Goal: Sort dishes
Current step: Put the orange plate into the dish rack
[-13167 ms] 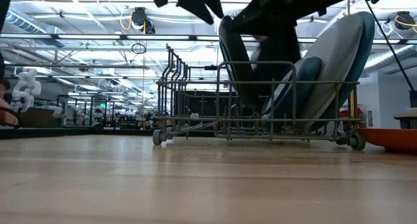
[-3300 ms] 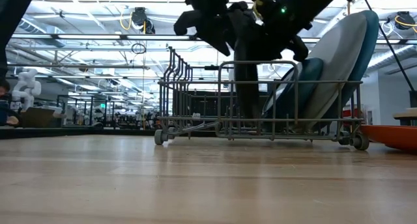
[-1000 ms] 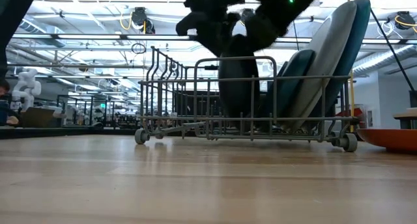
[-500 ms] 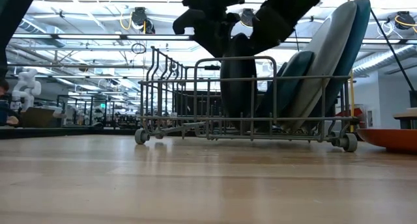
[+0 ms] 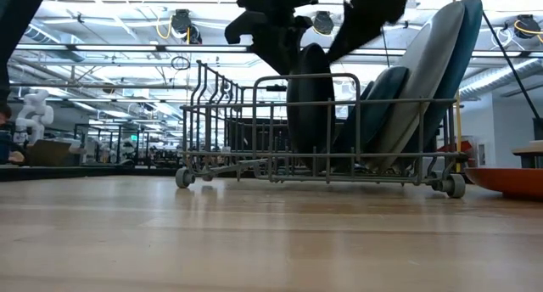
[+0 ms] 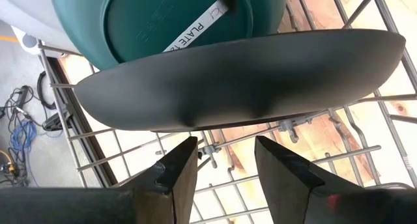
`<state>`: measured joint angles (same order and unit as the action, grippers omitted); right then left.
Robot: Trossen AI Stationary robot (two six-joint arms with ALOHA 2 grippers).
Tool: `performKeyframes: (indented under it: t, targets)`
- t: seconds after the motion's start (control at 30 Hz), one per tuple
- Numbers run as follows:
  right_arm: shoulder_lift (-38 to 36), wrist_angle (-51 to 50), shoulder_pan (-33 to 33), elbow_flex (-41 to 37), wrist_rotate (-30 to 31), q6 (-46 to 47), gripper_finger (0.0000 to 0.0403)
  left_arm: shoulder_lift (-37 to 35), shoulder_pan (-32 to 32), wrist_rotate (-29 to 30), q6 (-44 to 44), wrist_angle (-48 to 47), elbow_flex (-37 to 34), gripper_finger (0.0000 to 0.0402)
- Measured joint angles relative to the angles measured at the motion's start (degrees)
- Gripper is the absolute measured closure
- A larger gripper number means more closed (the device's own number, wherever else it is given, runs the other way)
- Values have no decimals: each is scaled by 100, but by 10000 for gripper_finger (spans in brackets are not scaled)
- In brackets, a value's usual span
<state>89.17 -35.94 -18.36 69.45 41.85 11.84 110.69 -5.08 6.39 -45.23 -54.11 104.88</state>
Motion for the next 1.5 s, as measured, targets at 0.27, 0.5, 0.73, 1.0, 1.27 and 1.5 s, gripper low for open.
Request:
performKeyframes:
  t: [0.27,0.5,0.73,1.0,1.27,1.5]
  targets:
    - [-2,-1538,-483,999,60,727,159,-7,-2,2,272,-112,2,247]
    - [-2,-2290,-1003,1164,689,1198,274,-7,53,2,800,-170,2,247]
    - [0,-2584,-1281,1163,1069,1469,396,2,153,-354,1546,521,7,247]
    - [0,-2588,-1376,1163,1080,1497,388,36,96,-282,2414,1563,9,247]
    - [0,-2622,-1678,1163,1071,1709,400,-16,66,710,2250,938,4,247]
    - [-308,-2702,-2258,1161,812,2118,402,-681,17,280,2400,561,12,247]
